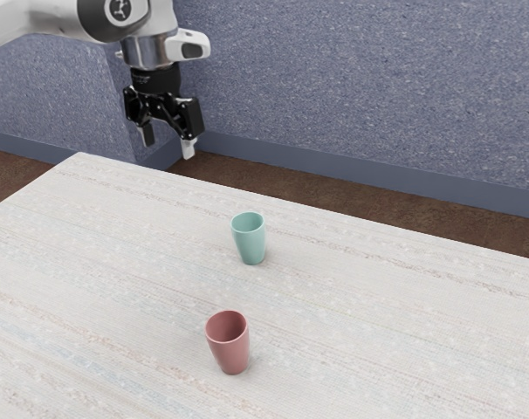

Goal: Place the right cup onto the left cup

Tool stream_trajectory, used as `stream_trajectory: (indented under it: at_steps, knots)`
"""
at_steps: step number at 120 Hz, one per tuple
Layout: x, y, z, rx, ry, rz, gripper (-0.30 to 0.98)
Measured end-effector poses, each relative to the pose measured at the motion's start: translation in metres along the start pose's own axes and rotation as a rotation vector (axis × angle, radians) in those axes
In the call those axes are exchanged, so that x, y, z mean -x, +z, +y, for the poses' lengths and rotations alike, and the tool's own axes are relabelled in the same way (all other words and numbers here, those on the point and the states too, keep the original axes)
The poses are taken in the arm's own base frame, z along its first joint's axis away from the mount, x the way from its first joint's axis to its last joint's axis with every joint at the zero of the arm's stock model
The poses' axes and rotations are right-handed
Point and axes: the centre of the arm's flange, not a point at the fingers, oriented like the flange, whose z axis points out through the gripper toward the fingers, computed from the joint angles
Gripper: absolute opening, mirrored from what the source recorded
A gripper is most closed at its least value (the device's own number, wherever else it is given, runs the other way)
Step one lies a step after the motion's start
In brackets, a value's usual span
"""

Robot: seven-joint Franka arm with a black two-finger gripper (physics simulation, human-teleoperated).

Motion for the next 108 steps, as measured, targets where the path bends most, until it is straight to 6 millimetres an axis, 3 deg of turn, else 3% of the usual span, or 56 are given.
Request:
stream_trajectory:
  at_steps: [25,40,84,108]
  knots:
    - [0.003,0.0,0.004,0.003,0.006,-0.001,0.69]
    - [0.0,0.011,0.007,0.004,0.013,-0.023,0.69]
    - [0.0,0.118,0.02,-0.003,0.047,-0.122,0.69]
    - [0.006,0.162,0.026,0.001,0.064,-0.117,0.69]
